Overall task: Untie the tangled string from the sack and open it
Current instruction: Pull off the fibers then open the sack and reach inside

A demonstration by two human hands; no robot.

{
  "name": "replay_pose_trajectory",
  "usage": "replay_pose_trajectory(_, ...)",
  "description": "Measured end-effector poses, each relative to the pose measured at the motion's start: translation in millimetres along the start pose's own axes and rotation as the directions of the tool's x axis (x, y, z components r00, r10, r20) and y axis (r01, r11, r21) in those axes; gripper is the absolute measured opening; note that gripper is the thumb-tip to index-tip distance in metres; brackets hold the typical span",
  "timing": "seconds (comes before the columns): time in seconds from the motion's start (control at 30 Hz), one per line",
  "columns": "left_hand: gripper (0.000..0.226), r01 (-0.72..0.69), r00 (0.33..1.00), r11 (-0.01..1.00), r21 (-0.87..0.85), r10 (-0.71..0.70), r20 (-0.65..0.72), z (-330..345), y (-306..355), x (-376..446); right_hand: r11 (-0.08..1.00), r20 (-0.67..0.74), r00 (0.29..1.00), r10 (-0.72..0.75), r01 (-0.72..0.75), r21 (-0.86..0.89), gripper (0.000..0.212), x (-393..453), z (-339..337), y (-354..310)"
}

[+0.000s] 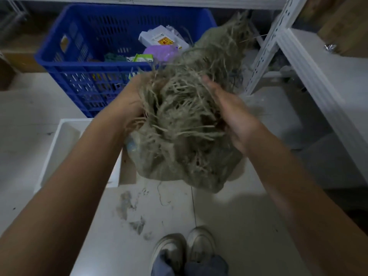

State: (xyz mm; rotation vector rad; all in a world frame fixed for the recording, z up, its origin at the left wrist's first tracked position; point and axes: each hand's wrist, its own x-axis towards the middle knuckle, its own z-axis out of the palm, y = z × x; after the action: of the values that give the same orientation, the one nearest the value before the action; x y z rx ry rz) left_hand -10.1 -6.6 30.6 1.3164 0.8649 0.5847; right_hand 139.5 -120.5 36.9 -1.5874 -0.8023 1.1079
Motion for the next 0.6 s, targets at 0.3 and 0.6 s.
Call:
replay_pose_trajectory(0.3,0.024,0.399,0.912,0.914,0.077,-0.387,-0.139,30,-80,-31,0.987,-0.159,0.975,0.154,-0.158,-0.018,0.023,-10,9,80)
replay_pose_trajectory(0.6,0.057,0.319,0.947,0.946,0.055,-0.32,0.009,50,-74,-50,0.922,0.121,0.967,-0.225,0.251,-0.295,0.022,-16,12,67)
